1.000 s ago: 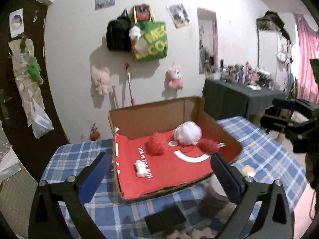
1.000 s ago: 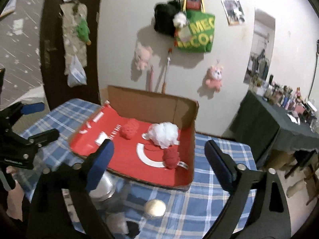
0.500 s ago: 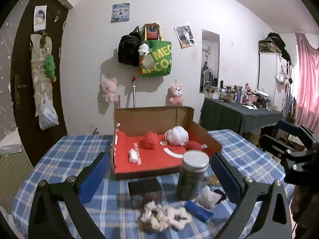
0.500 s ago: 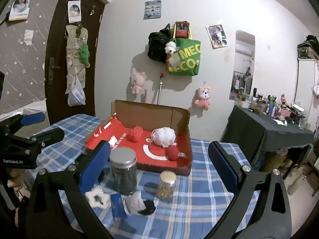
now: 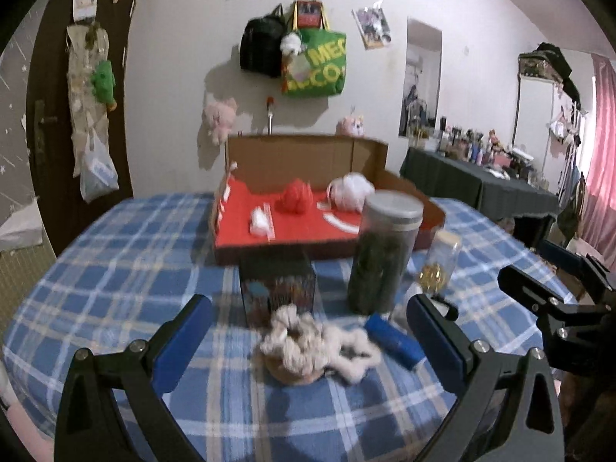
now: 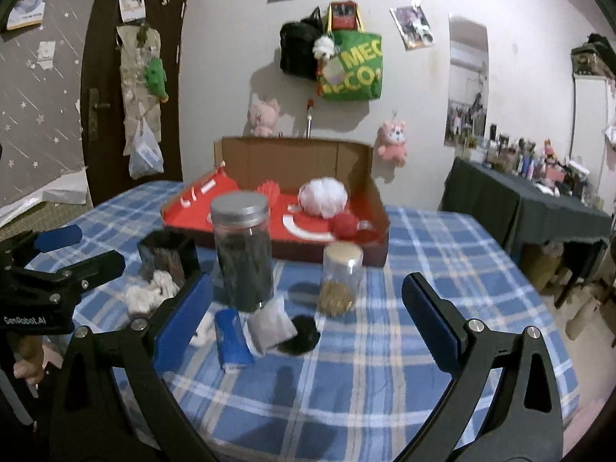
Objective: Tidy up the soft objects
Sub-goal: 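Withdraw both tools from the box toward the remaining table items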
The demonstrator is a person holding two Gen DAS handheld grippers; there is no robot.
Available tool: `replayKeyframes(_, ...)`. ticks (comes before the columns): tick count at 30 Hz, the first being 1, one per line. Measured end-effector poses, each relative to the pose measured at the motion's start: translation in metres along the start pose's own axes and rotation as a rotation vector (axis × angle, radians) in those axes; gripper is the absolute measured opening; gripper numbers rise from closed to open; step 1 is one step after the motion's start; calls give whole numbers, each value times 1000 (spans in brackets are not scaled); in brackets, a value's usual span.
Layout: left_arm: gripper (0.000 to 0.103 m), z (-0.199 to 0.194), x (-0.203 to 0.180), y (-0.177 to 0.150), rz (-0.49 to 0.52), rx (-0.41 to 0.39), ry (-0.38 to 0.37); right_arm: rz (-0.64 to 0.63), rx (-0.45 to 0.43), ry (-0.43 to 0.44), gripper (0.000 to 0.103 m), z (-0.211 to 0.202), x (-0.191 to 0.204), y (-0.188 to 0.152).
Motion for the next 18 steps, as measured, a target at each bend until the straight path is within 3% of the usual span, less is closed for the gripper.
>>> replayKeyframes(8, 103, 21, 1, -21, 3, 82, 1, -2, 70, -8, 100, 23, 1, -28)
replayKeyframes(18, 103, 32, 4, -26, -8, 125, 6, 23, 121, 19, 100, 40, -4, -40)
Point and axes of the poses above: each gripper's, at about its wrist camera, not at the fingertips, and z roughly the way its jaws point, x to its left, y to its top, the point moved 4 cm from there along z, roughly the way its jaws point, and after that the axes turned 3 degrees about -z, right-handed, at the moved point
